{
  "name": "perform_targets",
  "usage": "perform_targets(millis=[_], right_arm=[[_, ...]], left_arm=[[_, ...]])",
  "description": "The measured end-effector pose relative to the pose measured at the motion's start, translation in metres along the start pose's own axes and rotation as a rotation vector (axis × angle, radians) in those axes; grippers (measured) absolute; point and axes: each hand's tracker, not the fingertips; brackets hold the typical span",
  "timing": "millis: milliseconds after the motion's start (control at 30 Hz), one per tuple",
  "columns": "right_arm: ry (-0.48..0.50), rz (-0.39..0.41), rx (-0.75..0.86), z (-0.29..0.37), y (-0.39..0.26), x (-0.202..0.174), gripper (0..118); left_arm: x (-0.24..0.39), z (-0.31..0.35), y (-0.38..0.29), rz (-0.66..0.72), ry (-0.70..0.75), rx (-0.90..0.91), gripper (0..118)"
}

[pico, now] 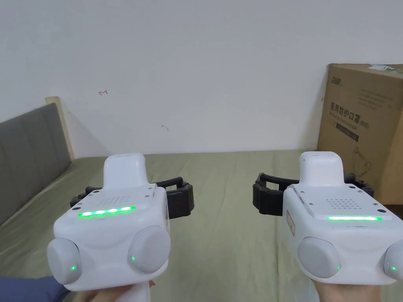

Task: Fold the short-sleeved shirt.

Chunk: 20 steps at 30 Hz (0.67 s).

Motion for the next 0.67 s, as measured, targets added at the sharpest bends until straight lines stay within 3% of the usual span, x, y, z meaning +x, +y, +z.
perform_targets(millis=[233, 367, 500, 667], right_arm=[[0.037, -0.023, -0.033, -0.0038, -0.0022, 0.0045, 118], [0.037, -0.016, -0.036, -0.0029, -0.0032, 0.0031, 118], [0.038, -0.002, -0.039, -0.0032, -0.0033, 0.0016, 118], [0.024, -0.020, -0.038, -0.0045, -0.0035, 0.0034, 118]], left_arm=[[0.0057, -0.0033, -0.0028, -0.061, 0.001, -0.009, 118], [0.0017, -0.0049, -0.0055, -0.054, -0.075, -0.012, 118], [0.0047, -0.0051, -0.0067, -0.096, -0.033, 0.011, 118], [0.0030, 0.0010, -0.0018, -0.028, -0.029, -0.083, 118]])
